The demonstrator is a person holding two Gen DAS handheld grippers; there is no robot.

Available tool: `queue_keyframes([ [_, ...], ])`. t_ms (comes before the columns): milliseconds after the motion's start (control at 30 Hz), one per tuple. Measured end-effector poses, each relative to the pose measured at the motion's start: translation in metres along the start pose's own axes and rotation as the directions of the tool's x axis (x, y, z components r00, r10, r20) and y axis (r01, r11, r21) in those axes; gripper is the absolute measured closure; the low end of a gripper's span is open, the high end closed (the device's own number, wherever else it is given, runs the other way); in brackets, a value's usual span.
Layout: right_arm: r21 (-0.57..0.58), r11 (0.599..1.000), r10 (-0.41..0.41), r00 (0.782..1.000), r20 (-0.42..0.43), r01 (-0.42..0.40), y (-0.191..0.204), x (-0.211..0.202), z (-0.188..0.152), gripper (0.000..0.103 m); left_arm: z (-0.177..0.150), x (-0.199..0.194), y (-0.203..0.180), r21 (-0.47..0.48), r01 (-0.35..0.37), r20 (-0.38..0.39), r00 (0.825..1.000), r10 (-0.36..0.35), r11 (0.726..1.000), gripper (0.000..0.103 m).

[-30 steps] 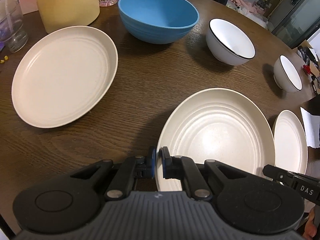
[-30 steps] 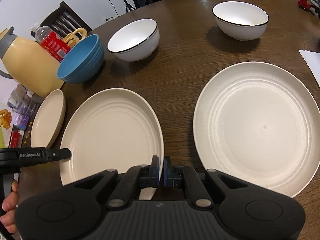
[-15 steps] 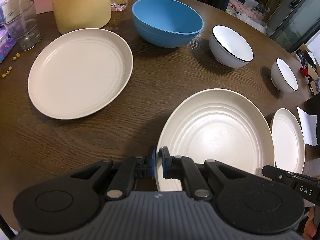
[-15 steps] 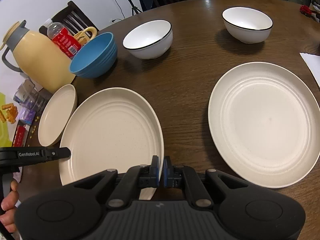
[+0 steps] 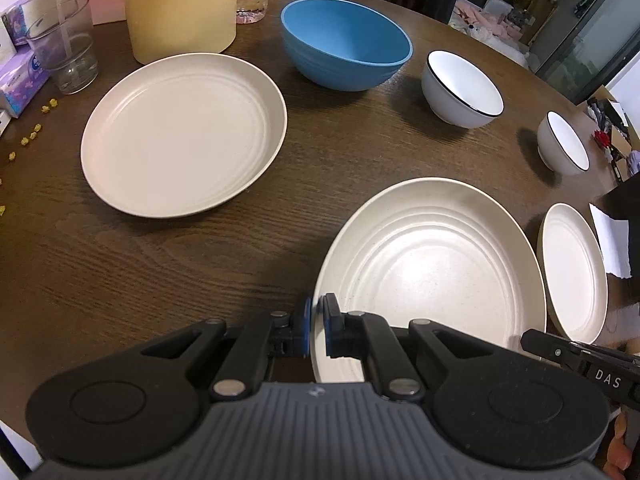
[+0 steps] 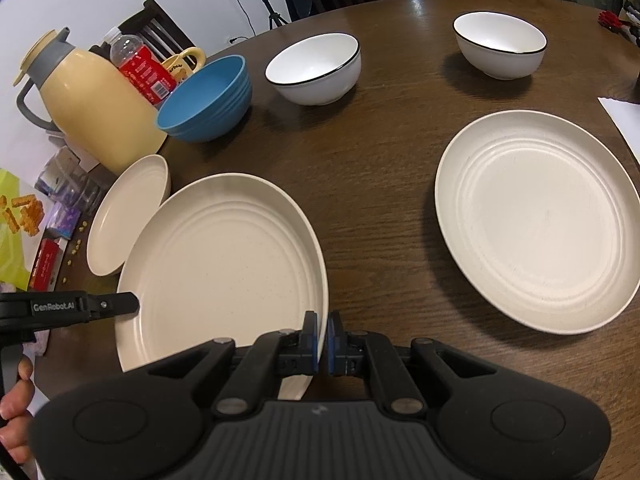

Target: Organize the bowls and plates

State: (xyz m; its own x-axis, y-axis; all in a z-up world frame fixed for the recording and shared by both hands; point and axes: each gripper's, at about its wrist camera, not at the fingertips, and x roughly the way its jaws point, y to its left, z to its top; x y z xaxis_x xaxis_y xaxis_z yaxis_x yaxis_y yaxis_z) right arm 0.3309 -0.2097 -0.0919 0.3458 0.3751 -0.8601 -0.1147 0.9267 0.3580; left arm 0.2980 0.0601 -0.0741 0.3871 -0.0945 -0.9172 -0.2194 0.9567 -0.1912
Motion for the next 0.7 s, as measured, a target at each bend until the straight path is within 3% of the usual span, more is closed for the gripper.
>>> queue_keyframes([
  [700,-0.007,1.000,0.011,1.000,-0.025,-0.012,0.024,0.006,-0.027,0.099,-0.026,-0.007,0.034,0.002,-0.009,-0.028,1.000,0.009,1.000,0.096],
])
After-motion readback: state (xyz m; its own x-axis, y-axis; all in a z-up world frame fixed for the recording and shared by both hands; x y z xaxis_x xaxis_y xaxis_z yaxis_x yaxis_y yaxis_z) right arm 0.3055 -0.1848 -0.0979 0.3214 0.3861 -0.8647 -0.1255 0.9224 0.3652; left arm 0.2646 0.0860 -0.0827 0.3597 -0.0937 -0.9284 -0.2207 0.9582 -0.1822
